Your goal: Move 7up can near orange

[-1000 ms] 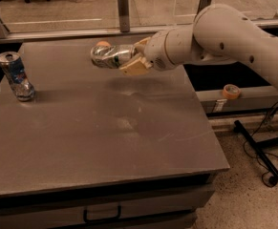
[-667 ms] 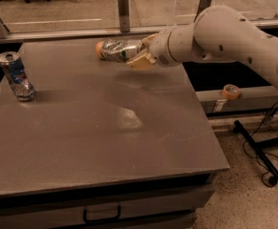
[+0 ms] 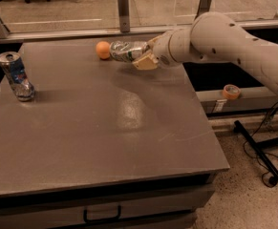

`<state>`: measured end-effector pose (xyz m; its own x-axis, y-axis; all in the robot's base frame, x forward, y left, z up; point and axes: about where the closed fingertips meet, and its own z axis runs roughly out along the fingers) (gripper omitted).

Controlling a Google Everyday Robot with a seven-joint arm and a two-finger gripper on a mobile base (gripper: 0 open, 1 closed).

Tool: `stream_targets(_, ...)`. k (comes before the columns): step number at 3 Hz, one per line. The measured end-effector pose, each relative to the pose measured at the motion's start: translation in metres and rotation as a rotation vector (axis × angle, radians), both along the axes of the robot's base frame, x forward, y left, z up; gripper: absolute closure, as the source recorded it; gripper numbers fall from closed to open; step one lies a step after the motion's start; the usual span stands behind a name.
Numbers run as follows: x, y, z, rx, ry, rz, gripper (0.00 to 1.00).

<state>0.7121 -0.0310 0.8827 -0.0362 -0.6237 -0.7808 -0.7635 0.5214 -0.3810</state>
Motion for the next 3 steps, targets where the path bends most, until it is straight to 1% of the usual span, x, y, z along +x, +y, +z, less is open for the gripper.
stream_targets(2, 0.018, 0.000, -0.023, -0.011, 0.041, 0.000, 0.12)
stream_targets(3, 0.021, 0.000, -0.029, -0.017, 0.053, 0.001, 0.00)
